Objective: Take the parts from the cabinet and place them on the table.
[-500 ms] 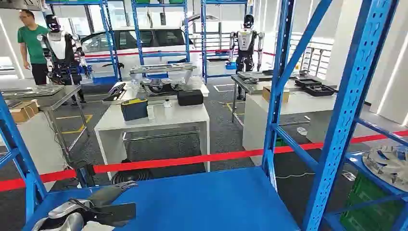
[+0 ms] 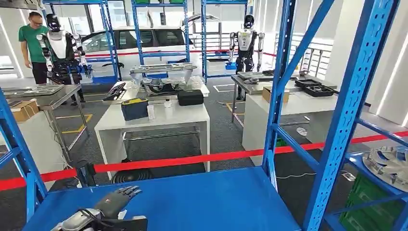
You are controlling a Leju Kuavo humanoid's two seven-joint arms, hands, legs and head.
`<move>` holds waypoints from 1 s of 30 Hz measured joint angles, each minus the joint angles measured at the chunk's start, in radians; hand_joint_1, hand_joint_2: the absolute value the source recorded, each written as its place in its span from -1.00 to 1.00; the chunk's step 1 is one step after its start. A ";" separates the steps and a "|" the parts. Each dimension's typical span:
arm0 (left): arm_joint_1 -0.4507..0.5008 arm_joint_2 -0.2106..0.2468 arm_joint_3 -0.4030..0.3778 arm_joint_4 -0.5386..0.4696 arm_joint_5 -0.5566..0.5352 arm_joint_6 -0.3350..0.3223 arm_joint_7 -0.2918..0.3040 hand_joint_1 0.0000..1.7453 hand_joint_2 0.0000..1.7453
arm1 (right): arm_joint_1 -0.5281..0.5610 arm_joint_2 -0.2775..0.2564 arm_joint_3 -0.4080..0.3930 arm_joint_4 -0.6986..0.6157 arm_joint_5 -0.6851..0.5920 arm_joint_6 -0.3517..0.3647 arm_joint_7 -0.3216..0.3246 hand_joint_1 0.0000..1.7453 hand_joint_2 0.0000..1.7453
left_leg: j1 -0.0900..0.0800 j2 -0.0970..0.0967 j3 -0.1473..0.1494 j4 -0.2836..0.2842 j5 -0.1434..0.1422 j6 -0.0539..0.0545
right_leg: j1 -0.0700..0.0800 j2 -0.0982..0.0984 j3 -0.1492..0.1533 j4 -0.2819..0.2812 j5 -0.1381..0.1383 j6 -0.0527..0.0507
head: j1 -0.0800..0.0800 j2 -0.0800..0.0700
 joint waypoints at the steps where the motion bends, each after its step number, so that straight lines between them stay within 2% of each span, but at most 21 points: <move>1: 0.004 -0.002 -0.005 0.005 0.000 0.003 0.012 -1.00 1.00 | 0.000 0.000 -0.002 0.000 0.002 0.000 0.000 -1.00 -1.00 | 0.000 0.000 0.000 0.000 0.000 0.000 | 0.000 0.000 0.000 0.000 0.000 0.000 | 0.000 0.000; 6: 0.042 -0.003 -0.022 0.027 -0.011 0.039 0.071 -1.00 1.00 | 0.000 0.000 -0.008 0.000 0.010 0.000 -0.001 -1.00 -1.00 | 0.000 0.000 0.000 0.000 0.000 0.000 | 0.000 0.000 0.000 0.000 0.000 0.000 | 0.000 0.000; 12: 0.063 -0.002 -0.025 0.055 0.037 -0.028 0.093 -1.00 1.00 | 0.000 0.000 -0.016 0.000 0.011 0.000 0.017 -1.00 -1.00 | 0.000 0.000 -0.001 0.000 0.000 0.001 | 0.000 0.000 -0.001 0.000 0.000 0.000 | 0.000 0.000; 19: 0.041 0.009 -0.018 0.061 0.057 -0.033 0.178 -1.00 1.00 | 0.001 0.000 -0.020 0.000 0.014 0.000 0.016 -1.00 -1.00 | 0.000 0.000 -0.002 0.000 0.000 0.001 | 0.000 0.000 -0.001 0.000 0.000 0.000 | 0.000 0.000; 22: 0.032 0.017 -0.016 0.065 0.056 -0.029 0.190 -1.00 1.00 | 0.001 0.000 -0.020 0.000 0.016 0.000 0.016 -1.00 -1.00 | 0.000 0.000 -0.002 0.000 0.000 0.001 | 0.000 0.000 -0.001 0.000 0.000 0.000 | 0.000 0.000; 26: 0.031 0.026 -0.002 0.067 0.063 0.028 0.245 -1.00 1.00 | 0.001 0.000 -0.021 0.000 0.026 0.000 0.020 -1.00 -1.00 | 0.000 0.000 -0.002 0.000 0.000 0.001 | 0.000 0.000 -0.002 0.000 0.000 0.000 | 0.000 0.000; 30: 0.034 0.031 0.038 0.067 0.100 0.085 0.238 -1.00 1.00 | 0.002 0.000 -0.021 0.000 0.033 0.000 0.023 -1.00 -1.00 | 0.000 0.000 -0.002 0.000 0.000 0.001 | 0.000 0.000 -0.002 0.000 0.000 0.001 | 0.000 0.000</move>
